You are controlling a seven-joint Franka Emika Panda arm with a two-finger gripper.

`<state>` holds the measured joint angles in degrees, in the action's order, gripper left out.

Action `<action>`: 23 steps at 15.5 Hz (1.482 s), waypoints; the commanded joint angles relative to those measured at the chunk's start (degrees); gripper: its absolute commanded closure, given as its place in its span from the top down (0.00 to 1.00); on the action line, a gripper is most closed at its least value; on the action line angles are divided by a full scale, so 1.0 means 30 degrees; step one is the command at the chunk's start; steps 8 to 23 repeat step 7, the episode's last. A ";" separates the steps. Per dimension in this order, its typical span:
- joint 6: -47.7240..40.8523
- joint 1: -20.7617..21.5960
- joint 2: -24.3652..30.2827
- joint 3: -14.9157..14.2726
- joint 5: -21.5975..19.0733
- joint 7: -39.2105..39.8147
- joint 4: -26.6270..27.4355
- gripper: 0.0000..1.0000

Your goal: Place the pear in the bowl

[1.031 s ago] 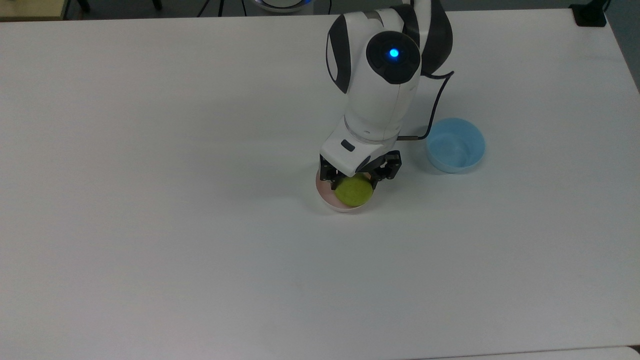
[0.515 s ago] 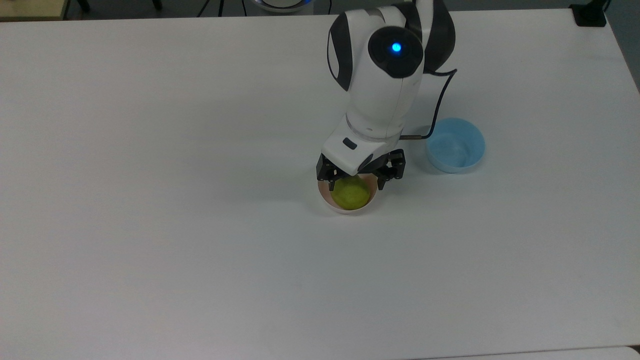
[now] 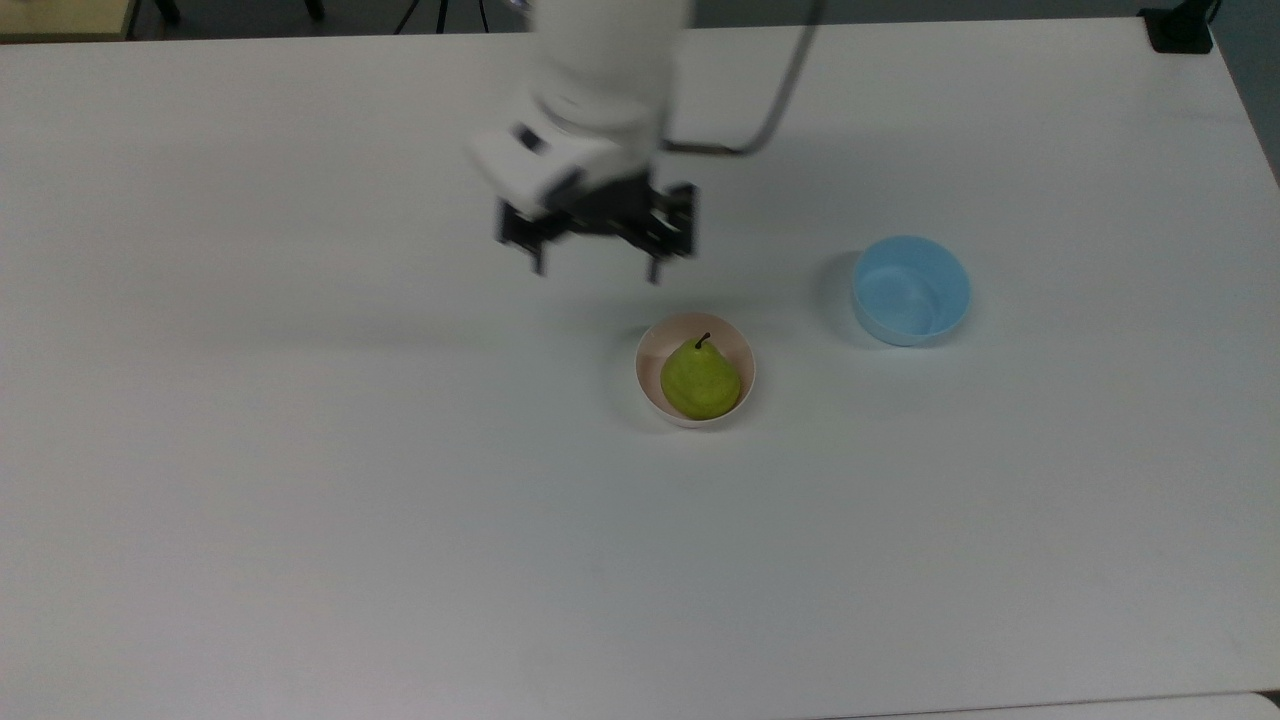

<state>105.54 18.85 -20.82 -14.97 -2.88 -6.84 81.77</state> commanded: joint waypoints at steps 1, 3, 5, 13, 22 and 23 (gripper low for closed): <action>-0.1135 -0.2292 0.2952 0.0506 -0.0008 0.1079 0.2156 1.00; -0.1136 -0.3639 0.3773 0.1411 0.0665 0.1079 0.2771 1.00; -0.1136 -0.4667 0.4215 0.1884 0.0697 0.1079 0.3007 1.00; -0.1281 -0.4963 0.4362 0.1915 0.0697 0.1079 0.3096 1.00; -0.1281 -0.4963 0.4362 0.1915 0.0697 0.1079 0.3096 1.00; -0.1281 -0.4963 0.4362 0.1915 0.0697 0.1079 0.3096 1.00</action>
